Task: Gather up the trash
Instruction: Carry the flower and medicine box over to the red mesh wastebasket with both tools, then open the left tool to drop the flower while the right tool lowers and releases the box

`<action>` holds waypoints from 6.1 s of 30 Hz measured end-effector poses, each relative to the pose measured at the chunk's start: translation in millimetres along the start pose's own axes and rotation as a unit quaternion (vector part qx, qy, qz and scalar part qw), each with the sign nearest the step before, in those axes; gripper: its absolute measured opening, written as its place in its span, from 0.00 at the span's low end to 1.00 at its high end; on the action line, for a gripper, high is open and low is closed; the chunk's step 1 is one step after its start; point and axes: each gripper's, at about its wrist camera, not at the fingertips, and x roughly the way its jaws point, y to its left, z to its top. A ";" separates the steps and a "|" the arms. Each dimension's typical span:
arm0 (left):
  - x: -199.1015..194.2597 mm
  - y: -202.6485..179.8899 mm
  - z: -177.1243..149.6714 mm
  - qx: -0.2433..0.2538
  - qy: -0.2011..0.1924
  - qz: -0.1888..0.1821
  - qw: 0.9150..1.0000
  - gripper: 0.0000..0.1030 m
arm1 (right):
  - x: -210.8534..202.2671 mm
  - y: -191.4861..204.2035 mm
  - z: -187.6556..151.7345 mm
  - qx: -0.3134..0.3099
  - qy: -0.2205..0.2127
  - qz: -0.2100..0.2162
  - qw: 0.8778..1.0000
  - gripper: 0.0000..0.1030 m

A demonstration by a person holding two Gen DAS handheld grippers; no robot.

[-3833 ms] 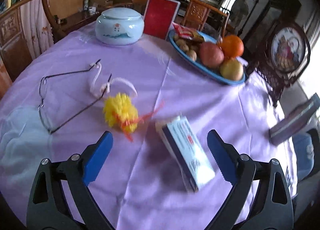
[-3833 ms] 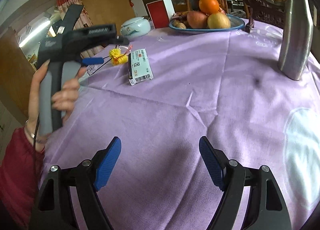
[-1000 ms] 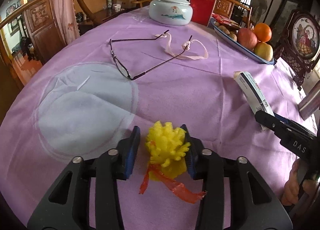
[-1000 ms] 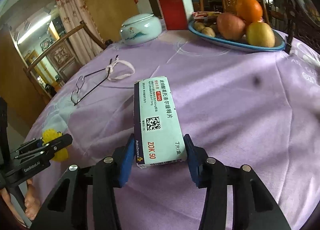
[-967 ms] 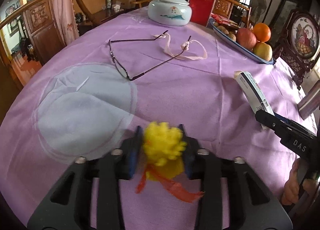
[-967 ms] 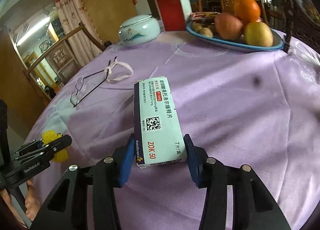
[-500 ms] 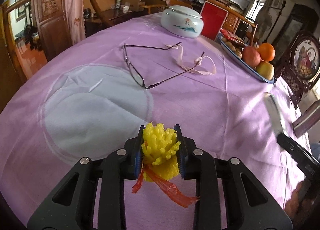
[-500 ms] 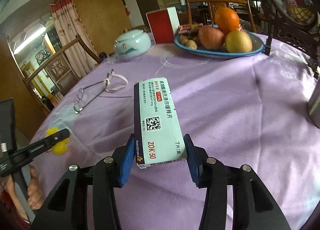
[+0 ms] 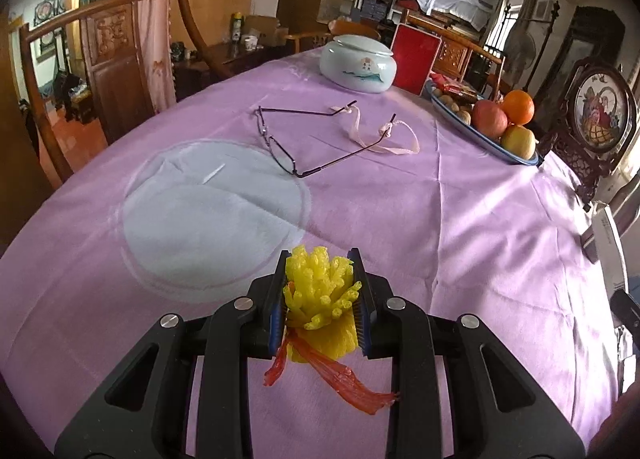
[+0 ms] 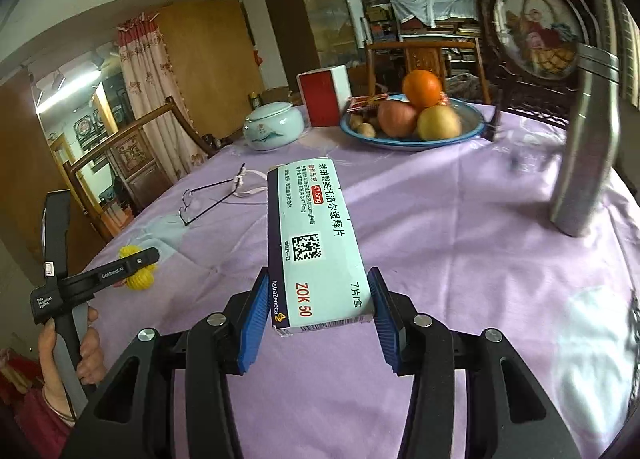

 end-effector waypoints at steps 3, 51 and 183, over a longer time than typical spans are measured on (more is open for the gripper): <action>-10.4 2.4 -7.4 -0.003 -0.005 0.005 1.000 0.28 | -1.6 -4.2 -1.6 0.011 0.002 0.002 1.000 0.47; -245.0 157.5 -152.8 -0.138 -0.102 0.088 0.981 0.28 | 27.0 7.4 -20.9 -0.018 0.095 0.035 0.995 0.46; -281.6 449.0 -340.5 -0.449 -0.079 0.309 0.835 0.85 | 159.0 561.7 -395.6 -0.444 0.391 0.229 0.773 0.22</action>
